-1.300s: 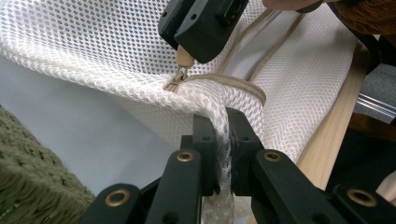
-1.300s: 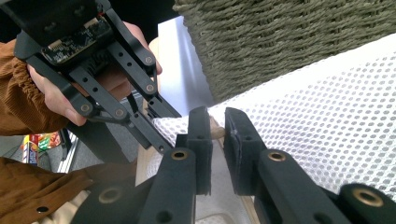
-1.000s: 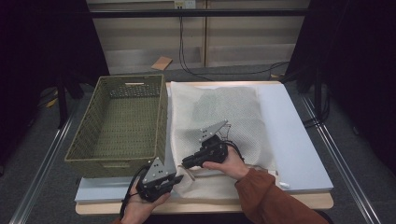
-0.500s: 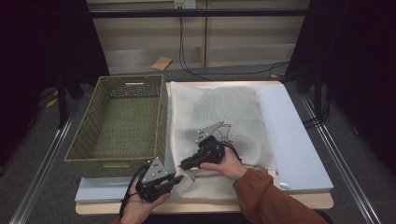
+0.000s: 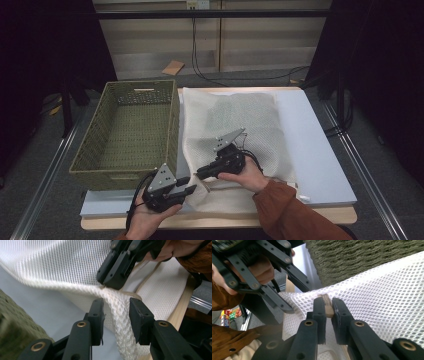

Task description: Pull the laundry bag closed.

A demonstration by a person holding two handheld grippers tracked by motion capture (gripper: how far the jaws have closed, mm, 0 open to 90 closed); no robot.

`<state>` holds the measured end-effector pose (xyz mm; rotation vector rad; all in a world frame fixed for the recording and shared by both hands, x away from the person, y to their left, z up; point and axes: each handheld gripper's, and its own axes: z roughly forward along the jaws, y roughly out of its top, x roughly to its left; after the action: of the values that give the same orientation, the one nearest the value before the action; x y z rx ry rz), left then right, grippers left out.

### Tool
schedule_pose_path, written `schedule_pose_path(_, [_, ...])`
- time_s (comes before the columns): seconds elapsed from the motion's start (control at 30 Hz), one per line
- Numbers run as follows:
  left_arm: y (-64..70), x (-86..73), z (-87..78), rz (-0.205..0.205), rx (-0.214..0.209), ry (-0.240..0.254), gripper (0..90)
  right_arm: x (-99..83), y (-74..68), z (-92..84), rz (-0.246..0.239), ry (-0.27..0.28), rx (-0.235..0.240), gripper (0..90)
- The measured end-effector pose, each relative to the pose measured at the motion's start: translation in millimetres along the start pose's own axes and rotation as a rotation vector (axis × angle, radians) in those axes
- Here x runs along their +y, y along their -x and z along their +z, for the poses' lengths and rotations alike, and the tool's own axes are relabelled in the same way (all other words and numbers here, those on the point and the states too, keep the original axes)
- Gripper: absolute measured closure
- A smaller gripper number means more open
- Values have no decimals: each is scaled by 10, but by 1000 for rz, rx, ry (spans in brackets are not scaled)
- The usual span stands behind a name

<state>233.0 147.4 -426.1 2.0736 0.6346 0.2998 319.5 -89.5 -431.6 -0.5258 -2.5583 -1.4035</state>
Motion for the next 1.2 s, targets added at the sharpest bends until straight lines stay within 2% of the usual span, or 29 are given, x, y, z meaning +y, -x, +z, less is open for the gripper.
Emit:
schedule_pose_path(0.1, [-10, 52, -21, -5, 1, 21, 698, -3, 0, -11, -1, 0, -3, 826])
schedule_pose_path(0.13, [-25, 73, 8, -7, 15, 9, 713, -1, 1, -17, 0, 3, -3, 826])
schedule_pose_path(0.23, [-39, 81, 55, -10, 14, -4, 723, 5, 2, -27, -4, 8, -5, 826])
schedule_pose_path(0.33, [-66, 94, 78, -30, 35, -12, 679, 12, -3, -87, -4, 15, -9, 826])
schedule_pose_path(0.43, [-65, 104, 86, -46, 33, -14, 622, 11, -13, -111, -7, 21, -9, 826])
schedule_pose_path(0.53, [-53, 123, 141, -40, 28, -29, 637, -2, -23, -107, -7, 20, -8, 827])
schedule_pose_path(0.63, [-56, 145, 169, -27, 34, -31, 671, 4, -27, -123, -6, 26, -9, 827])
schedule_pose_path(0.67, [-80, 148, 182, -34, 16, -27, 685, 5, -27, -135, -5, 31, -11, 827])
schedule_pose_path(0.77, [-92, 147, 176, -35, 5, -12, 736, 3, -20, -161, -4, 37, -14, 826])
schedule_pose_path(1.13, [-110, 155, 150, -45, 6, -22, 848, 3, -16, -160, 0, 52, -4, 827])
schedule_pose_path(1.2, [-123, 153, 134, -29, 6, -18, 857, 3, -17, -158, 0, 53, -4, 826])
